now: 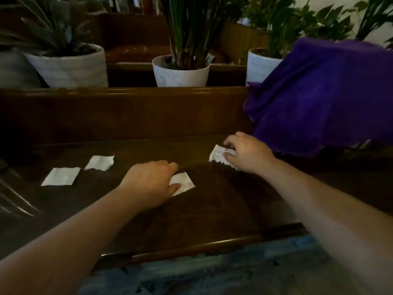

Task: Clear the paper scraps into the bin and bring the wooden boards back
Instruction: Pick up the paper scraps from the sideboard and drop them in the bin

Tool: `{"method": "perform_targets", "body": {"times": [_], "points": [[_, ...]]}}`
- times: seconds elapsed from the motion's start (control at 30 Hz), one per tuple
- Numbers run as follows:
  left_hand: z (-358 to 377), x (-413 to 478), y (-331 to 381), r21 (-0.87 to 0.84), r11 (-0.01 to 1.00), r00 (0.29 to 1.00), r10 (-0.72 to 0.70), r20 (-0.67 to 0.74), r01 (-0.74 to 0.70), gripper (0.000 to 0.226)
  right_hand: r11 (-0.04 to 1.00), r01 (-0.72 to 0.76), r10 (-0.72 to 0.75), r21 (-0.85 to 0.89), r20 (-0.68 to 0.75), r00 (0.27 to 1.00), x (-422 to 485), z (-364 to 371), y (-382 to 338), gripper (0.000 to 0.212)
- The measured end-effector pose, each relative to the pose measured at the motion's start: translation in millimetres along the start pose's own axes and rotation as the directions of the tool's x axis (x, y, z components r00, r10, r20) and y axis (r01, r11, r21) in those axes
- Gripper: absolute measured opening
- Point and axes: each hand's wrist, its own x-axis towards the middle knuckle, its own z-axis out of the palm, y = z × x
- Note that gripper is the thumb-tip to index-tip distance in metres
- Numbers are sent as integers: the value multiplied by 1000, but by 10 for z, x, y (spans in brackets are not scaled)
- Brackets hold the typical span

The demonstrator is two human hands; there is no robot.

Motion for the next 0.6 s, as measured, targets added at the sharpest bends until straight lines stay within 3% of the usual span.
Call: {"method": "perform_targets", "body": {"times": [0.17,0.3,0.5,0.6], "points": [[137,68,-4,98,995,989,-49,143,35,49,999,47,-47,15,35,998,177,55,147,36],[240,58,8,78,997,999,-16,37,13,31,995,93,-95,17,106,990,281,136,267,34],[237,41,8,62,998,997,15,-75,-10,27,985,151,-171,87,305,937,366,163,377,42],[181,20,-14,30,1000,990,10,-143,-6,28,978,187,-206,89,314,927,432,159,365,28]]}}
